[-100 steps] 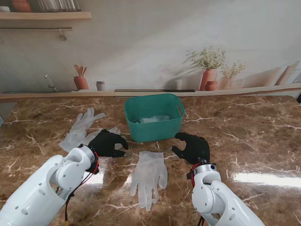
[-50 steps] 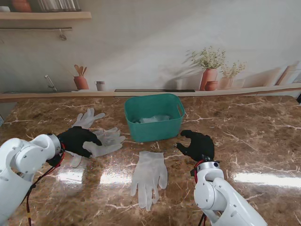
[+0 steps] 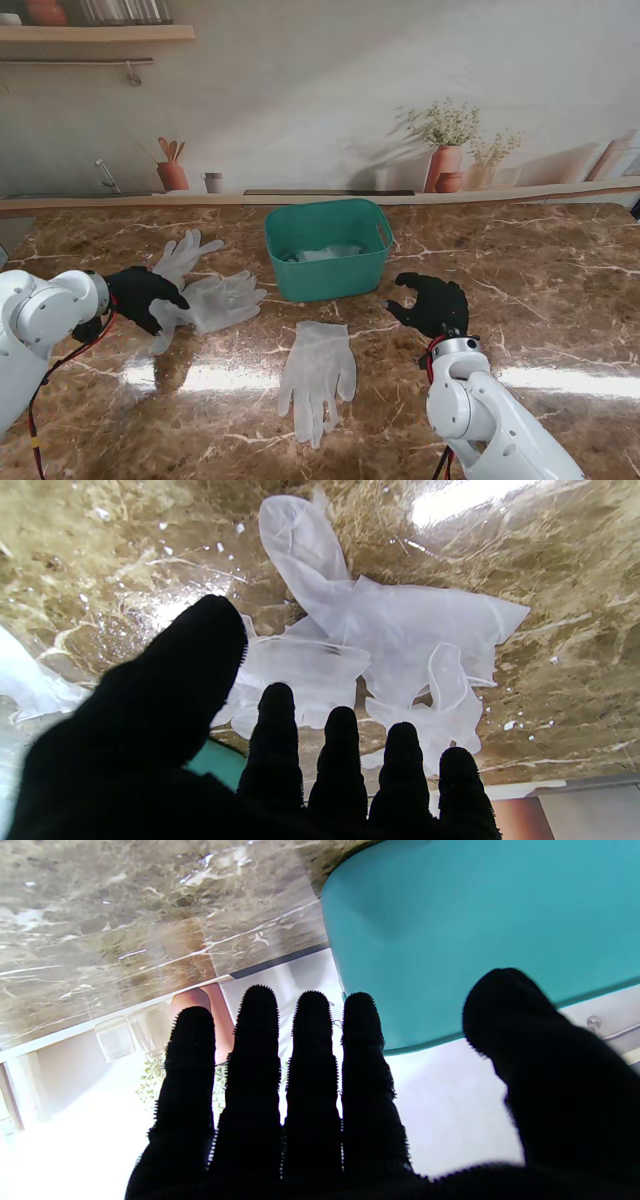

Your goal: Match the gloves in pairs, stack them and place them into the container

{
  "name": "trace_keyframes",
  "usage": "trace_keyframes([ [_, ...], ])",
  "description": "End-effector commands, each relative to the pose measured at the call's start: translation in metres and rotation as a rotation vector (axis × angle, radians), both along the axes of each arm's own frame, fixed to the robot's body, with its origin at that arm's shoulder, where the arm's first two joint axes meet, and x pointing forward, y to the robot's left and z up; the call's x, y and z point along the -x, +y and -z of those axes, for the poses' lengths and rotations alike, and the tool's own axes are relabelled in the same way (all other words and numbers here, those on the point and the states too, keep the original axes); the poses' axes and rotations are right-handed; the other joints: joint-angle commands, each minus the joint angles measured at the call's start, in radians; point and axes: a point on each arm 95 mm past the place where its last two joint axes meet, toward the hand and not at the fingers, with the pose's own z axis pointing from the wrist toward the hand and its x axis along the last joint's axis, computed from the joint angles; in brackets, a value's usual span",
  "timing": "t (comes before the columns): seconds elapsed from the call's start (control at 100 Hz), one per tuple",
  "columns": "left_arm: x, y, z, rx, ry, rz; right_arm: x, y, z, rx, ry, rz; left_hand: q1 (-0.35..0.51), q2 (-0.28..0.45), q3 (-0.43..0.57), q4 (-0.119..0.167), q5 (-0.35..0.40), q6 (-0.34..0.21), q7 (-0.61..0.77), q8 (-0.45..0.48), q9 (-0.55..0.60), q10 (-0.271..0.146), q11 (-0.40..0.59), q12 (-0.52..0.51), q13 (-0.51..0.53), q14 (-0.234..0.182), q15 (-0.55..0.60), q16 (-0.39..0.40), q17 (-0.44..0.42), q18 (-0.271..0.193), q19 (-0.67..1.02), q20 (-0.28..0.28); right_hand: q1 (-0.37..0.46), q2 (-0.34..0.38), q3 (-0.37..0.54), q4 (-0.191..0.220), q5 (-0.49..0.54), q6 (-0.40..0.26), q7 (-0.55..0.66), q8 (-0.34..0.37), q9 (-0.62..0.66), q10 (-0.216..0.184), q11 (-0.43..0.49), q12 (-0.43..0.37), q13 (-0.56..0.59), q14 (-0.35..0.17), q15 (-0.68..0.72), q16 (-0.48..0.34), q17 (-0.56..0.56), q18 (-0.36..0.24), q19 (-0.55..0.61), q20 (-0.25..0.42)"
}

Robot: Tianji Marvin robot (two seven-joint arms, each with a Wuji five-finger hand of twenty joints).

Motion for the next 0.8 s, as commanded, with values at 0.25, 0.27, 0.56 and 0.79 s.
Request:
trace_keyframes([
  [0.25, -0.01, -0.005, 0.025, -0.009, -0.016, 0.048, 0.004, -0.002, 0.006, -0.008, 0.02, 0.003, -0.023, -0.047, 0.041, 0.024, -0.095, -0.039, 0.041, 0.033, -0.057, -0.031, 0.004, -0.001, -0.035, -0.039, -0.008, 0.006, 0.003, -0.022, -0.015, -0.002, -0.022, -0.002, -0.01, 0.033, -0.02, -0.019, -0.013, -0.014, -0.01, -0.002, -0.013, -0.014, -0.013, -0.009, -0.01, -0.013, -0.008, -0.011, -0.014, -0.013],
  [0.27, -0.01, -0.005, 0.027, -0.006, -0.018, 0.048, 0.004, -0.002, 0.006, -0.01, 0.021, 0.003, -0.025, -0.044, 0.042, 0.024, -0.105, -0.041, 0.038, 0.032, -0.059, -0.033, 0.004, -0.001, -0.033, -0.039, -0.007, 0.007, 0.003, -0.023, -0.014, 0.0, -0.021, -0.002, -0.009, 0.033, -0.019, -0.019, -0.012, -0.014, -0.009, -0.003, -0.012, -0.014, -0.012, -0.008, -0.01, -0.013, -0.006, -0.011, -0.014, -0.012],
  [0.56, -0.019, -0.016, 0.041, 0.007, -0.05, 0.027, 0.005, -0.001, 0.007, -0.03, 0.028, -0.007, -0.015, -0.004, 0.039, 0.025, -0.093, -0.045, 0.041, 0.029, -0.065, -0.031, 0.01, 0.005, -0.04, -0.041, -0.001, 0.015, -0.001, -0.026, -0.004, 0.017, -0.022, -0.001, -0.005, 0.033, -0.019, -0.022, -0.013, -0.016, -0.006, -0.003, -0.013, -0.013, -0.007, -0.007, -0.009, -0.01, -0.001, -0.007, -0.009, -0.007],
  [0.79, -0.025, -0.023, 0.049, -0.002, -0.084, 0.032, 0.005, 0.0, 0.009, -0.05, 0.036, -0.01, 0.045, 0.02, 0.076, 0.035, -0.033, -0.057, 0.123, 0.07, -0.048, -0.029, 0.031, 0.011, -0.035, -0.044, 0.014, 0.025, -0.004, -0.031, 0.015, 0.051, -0.024, 0.002, 0.002, 0.033, -0.018, -0.027, -0.013, -0.017, -0.005, -0.002, -0.014, -0.012, -0.002, -0.006, -0.007, -0.008, 0.005, -0.005, -0.004, -0.002],
])
